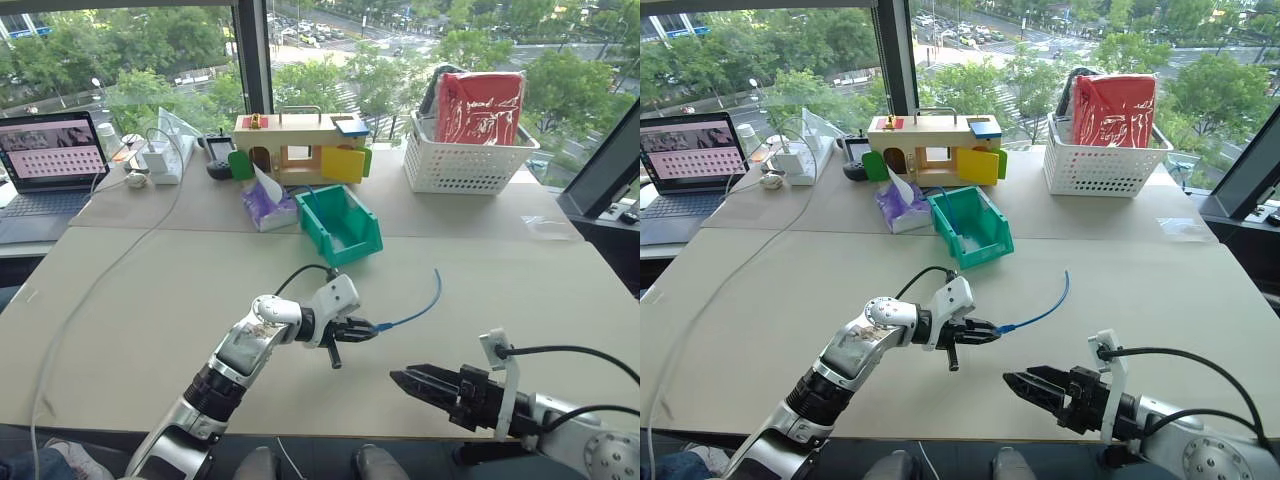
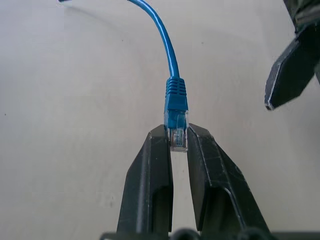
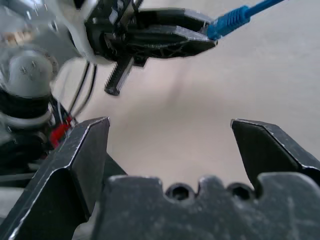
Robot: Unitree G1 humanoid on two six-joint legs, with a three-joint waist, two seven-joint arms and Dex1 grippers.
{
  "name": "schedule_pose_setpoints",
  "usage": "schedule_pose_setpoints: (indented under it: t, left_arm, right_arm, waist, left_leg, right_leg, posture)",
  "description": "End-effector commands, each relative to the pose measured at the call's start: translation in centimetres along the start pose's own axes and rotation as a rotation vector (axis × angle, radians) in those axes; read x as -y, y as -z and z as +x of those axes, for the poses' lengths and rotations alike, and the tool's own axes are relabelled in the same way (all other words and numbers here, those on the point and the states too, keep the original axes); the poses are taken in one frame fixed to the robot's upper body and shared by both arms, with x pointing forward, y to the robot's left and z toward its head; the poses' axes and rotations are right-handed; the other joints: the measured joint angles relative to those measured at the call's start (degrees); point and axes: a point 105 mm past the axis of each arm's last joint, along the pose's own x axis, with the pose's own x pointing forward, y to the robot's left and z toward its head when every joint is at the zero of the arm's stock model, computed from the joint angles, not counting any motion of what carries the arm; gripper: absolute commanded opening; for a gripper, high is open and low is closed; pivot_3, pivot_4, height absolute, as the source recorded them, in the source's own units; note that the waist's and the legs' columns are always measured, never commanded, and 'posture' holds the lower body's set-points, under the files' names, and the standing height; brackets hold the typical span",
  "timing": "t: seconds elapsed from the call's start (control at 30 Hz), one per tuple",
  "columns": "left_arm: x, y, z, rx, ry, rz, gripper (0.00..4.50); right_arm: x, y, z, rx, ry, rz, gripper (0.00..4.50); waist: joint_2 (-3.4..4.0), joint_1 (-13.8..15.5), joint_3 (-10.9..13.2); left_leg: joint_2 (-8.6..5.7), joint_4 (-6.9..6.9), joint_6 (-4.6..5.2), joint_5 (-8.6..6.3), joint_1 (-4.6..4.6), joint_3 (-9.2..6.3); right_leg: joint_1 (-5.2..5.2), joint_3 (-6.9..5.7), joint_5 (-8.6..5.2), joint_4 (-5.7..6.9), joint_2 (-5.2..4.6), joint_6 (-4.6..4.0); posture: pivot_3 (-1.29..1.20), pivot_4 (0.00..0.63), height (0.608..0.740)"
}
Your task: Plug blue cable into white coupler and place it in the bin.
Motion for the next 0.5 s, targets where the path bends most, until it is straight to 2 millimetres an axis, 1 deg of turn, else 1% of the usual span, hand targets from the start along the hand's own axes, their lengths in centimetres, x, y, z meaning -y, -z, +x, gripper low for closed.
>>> schedule_pose_setpoints:
  t: [0.03, 0.1, 0.17, 0.3, 0.5]
  left_arm:
    - [0.3, -0.3, 0.1, 0.03, 0.004, -0.027, 0.04]
    - [0.2, -0.4, 0.1, 0.036, -0.005, -0.038, 0.04]
    - [0.2, -0.4, 0.1, 0.038, -0.005, -0.045, 0.04]
    - [0.6, -0.2, 0.2, 0.043, 0.003, -0.08, 0.04]
    - [0.6, -0.2, 0.3, 0.046, 0.0, -0.09, 0.04]
  right_arm:
    - [1.8, -1.5, 0.8, 0.177, 0.126, 0.115, 4.5]
    - [2.1, -2.6, 1.6, 0.281, 0.146, 0.182, 4.5]
    - [2.0, -3.1, 2.2, 0.325, 0.152, 0.237, 4.5]
    - [0.9, -3.6, 3.9, 0.319, 0.121, 0.258, 4.5]
    - [0.7, -3.6, 4.4, 0.302, 0.131, 0.278, 4.5]
  waist:
    - [0.08, -0.27, -0.05]
    - [0.12, -0.63, -0.08]
    - [0.28, -0.68, -0.13]
    - [0.3, -0.69, -0.14]
    - [0.3, -0.63, -0.14]
  left_leg:
    - [0.0, 0.0, 0.0, 0.0, 0.02, -0.01]
    - [0.0, 0.0, 0.01, 0.01, 0.01, -0.02]
    - [-0.01, 0.0, 0.01, 0.01, -0.06, -0.03]
    - [-0.01, -0.01, 0.01, 0.0, -0.11, -0.04]
    - [-0.03, -0.01, 0.01, 0.0, -0.14, -0.05]
  right_leg:
    - [0.03, -0.01, 0.0, 0.01, 0.0, 0.0]
    - [0.01, -0.02, -0.01, 0.01, 0.0, 0.01]
    - [-0.07, 0.0, -0.01, 0.0, 0.0, 0.01]
    - [-0.06, -0.02, -0.01, -0.07, 0.0, 0.01]
    - [-0.06, -0.03, 0.0, -0.11, -0.02, 0.0]
  posture:
    - [0.0, 0.15, 0.729]
    - [0.0, 0.15, 0.729]
    - [0.0, 0.15, 0.729]
    - [0.0, 0.15, 0.729]
    - [0.0, 0.15, 0.729]
